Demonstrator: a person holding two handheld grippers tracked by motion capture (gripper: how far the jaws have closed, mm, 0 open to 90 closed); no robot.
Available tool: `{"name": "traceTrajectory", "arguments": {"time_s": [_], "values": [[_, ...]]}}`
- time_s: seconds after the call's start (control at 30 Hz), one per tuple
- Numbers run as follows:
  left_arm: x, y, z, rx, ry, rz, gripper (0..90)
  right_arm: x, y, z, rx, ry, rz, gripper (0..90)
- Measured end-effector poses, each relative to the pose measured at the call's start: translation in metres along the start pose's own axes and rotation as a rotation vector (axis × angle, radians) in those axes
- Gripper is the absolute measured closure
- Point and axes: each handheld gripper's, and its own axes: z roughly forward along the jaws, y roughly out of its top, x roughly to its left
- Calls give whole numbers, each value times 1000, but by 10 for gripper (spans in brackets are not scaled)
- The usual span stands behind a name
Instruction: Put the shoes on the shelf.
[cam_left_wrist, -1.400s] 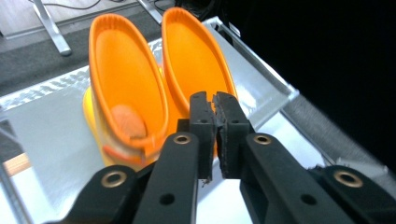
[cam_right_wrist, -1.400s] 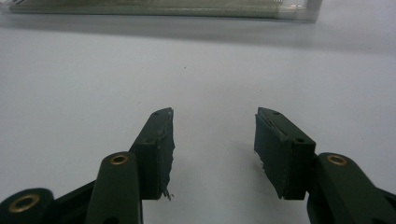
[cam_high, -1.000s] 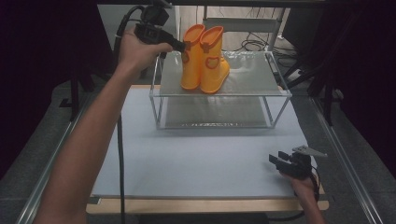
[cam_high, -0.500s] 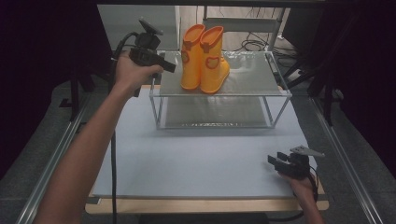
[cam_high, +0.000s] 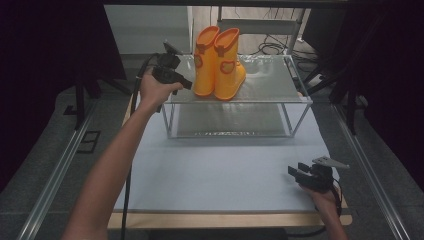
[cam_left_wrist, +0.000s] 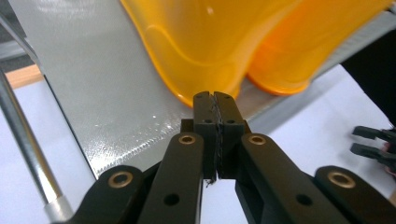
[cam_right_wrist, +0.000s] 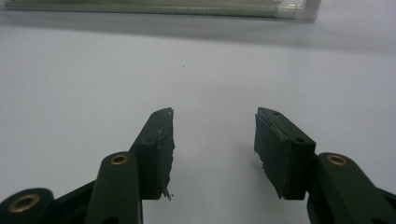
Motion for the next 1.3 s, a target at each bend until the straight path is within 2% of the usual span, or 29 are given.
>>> {"name": "traceTrajectory", "arguments": {"time_s": [0.23, 0.6, 0.73, 0.8, 0.87, 0.93, 1.03, 1.1, 1.17, 1.3], "values": [[10, -2, 21, 14, 35, -14, 896, -1, 0, 0, 5, 0, -1, 473], [14, -3, 40, 22, 42, -32, 896, 0, 0, 1, 6, 0, -3, 473], [14, -3, 41, 20, 27, -43, 897, -1, -1, 1, 8, -1, 3, 473], [11, -3, 43, 6, 3, -57, 897, -2, -1, 1, 8, -1, 4, 473], [9, -2, 42, 26, 28, -13, 899, -1, -1, 1, 7, -2, 1, 473], [8, -1, 43, 26, 30, -22, 899, -1, -1, 1, 7, -1, -1, 473], [7, -1, 42, 25, 28, -15, 900, -1, -1, 1, 5, -1, -2, 473], [6, -1, 42, 32, 16, -6, 900, -1, -1, 1, 7, -1, 0, 473], [3, -1, 44, 10, 2, -28, 900, -1, -1, 2, 9, 0, 1, 473], [-4, 0, 49, 20, -32, -15, 900, -1, -1, 1, 7, 0, 3, 473]]}}
